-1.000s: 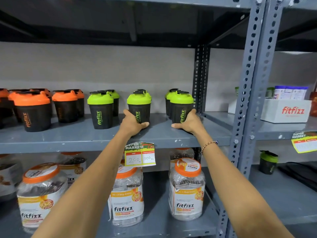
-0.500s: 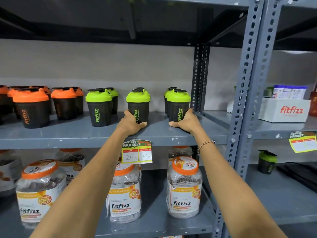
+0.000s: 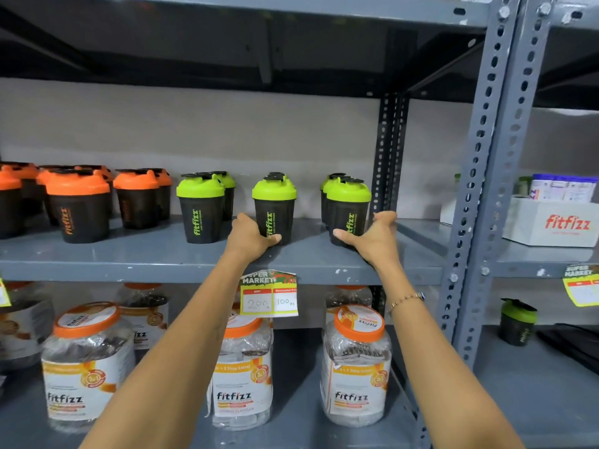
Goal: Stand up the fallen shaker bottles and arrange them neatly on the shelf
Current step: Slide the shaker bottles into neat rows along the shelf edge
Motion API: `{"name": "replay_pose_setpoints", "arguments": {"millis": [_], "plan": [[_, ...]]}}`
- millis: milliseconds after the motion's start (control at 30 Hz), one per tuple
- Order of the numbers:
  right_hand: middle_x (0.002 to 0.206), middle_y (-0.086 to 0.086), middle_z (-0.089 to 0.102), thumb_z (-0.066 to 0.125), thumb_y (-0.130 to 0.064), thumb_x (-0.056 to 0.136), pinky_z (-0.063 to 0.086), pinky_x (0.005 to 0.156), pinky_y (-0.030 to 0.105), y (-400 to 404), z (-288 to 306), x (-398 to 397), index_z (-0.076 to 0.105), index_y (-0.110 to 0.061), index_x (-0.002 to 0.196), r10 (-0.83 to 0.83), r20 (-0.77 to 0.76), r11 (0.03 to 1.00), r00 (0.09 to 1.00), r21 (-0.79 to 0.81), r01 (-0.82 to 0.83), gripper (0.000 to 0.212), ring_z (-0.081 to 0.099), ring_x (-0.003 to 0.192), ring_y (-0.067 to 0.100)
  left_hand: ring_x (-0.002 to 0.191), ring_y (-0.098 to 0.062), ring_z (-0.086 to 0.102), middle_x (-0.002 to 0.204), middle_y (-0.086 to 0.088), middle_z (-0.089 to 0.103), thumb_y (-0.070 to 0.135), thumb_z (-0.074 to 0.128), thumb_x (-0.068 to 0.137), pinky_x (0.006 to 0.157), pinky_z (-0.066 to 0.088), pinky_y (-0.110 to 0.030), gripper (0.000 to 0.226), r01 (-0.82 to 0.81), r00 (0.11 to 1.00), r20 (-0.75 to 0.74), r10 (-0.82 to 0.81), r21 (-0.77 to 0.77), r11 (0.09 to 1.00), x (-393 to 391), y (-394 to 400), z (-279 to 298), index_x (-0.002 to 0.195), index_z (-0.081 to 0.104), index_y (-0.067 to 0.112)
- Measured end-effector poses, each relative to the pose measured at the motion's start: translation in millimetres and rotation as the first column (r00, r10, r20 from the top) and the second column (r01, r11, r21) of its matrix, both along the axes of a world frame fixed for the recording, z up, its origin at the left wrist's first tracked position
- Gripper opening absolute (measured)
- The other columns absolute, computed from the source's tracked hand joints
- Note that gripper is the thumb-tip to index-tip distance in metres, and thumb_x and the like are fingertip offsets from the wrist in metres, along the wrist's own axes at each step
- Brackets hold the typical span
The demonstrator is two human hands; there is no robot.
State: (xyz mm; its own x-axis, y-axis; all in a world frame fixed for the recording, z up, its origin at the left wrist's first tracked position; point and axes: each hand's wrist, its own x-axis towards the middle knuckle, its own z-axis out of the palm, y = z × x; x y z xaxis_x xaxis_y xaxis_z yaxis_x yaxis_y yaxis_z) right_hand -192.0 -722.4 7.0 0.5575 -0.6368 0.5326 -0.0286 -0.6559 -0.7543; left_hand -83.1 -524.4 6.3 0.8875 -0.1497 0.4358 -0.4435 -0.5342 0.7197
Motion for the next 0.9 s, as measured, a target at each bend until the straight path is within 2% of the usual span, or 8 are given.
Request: {"name": "replay_pose_setpoints", "arguments": {"millis": [133,200,300,367,433,500,633,900], "plan": [[0.082,0.009,0.059,0.069,-0.022,0.083,0.047,0.073,0.023,40,-6,-6,0.055,-0.006,0.083,-0.002,0.503,0.986,0.864,-0.142,0.086,0.022,0.053,0.072,0.019,0.1,-0.029,0.059,0.114,-0.013,0.056,0.021,0.073,0.081,0.09,0.048,-0.043,0.044,-0.06,0.932,0.336,0.137,-0.23,0.971,-6,24,-5,0.117,0.053,0.005],[0.077,0.01,0.06,0.067,-0.018,0.085,0.039,0.064,0.013,71,0,4,0.056,-0.005,0.08,0.1,0.528,0.974,0.843,-0.225,0.025,0.018,0.054,0.068,0.022,0.103,-0.031,0.053,0.117,-0.016,0.049,0.015,0.072,0.081,0.093,0.045,-0.042,0.044,-0.134,0.84,0.477,0.261,-0.283,0.95,-5,43,-2,0.118,0.051,0.003],[0.114,0.014,0.054,0.072,-0.03,0.081,0.041,0.091,0.027,102,14,39,0.049,0.0,0.114,0.163,0.32,0.98,0.933,-0.165,-0.114,0.05,0.054,0.103,0.028,0.117,-0.038,0.04,0.132,-0.022,0.035,0.023,0.078,0.075,0.096,0.037,-0.044,0.079,-0.328,0.834,0.357,0.421,-0.292,0.898,10,69,12,0.134,0.034,-0.003],[0.138,0.02,0.035,0.076,-0.039,0.076,0.029,0.11,0.04,113,17,61,0.028,0.005,0.136,0.151,0.103,0.988,0.983,-0.035,-0.148,0.087,0.035,0.131,0.034,0.124,-0.04,0.033,0.138,-0.024,0.028,0.034,0.083,0.068,0.103,0.032,-0.043,0.103,-0.321,0.92,0.184,0.346,-0.151,0.935,24,80,16,0.139,0.022,-0.006],[0.146,0.024,0.024,0.079,-0.041,0.072,0.024,0.114,0.044,117,15,76,0.015,0.007,0.141,0.143,-0.085,0.99,0.986,0.024,-0.141,0.105,0.022,0.139,0.038,0.132,-0.039,0.028,0.143,-0.024,0.024,0.037,0.086,0.063,0.11,0.028,-0.042,0.117,-0.229,0.973,0.025,0.23,-0.023,0.973,34,85,13,0.142,0.011,-0.008],[0.147,0.025,0.022,0.081,-0.04,0.069,0.025,0.113,0.045,121,12,83,0.014,0.007,0.14,0.141,-0.178,0.99,0.974,0.056,-0.133,0.108,0.021,0.14,0.039,0.131,-0.04,0.036,0.142,-0.025,0.032,0.032,0.087,0.064,0.106,0.034,-0.043,0.11,-0.155,0.985,-0.083,0.154,-0.01,0.988,42,93,10,0.139,0.016,-0.005],[0.146,0.022,0.026,0.083,-0.038,0.068,0.029,0.11,0.043,123,11,87,0.017,0.005,0.139,0.121,-0.21,0.992,0.97,0.051,-0.112,0.106,0.027,0.138,0.037,0.12,-0.039,0.05,0.129,-0.024,0.052,0.031,0.082,0.07,0.093,0.042,-0.042,0.079,-0.107,0.992,-0.055,0.111,0.073,0.992,52,112,11,0.122,0.033,-0.002],[0.146,0.022,0.028,0.083,-0.032,0.07,0.03,0.111,0.042,128,11,82,0.022,0.005,0.136,0.087,-0.278,0.996,0.957,0.008,-0.088,0.098,0.029,0.137,0.036,0.117,-0.039,0.051,0.127,-0.022,0.054,0.035,0.082,0.07,0.093,0.046,-0.043,0.077,-0.11,0.992,-0.056,0.114,0.065,0.992,54,129,8,0.123,0.039,-0.001]]}}
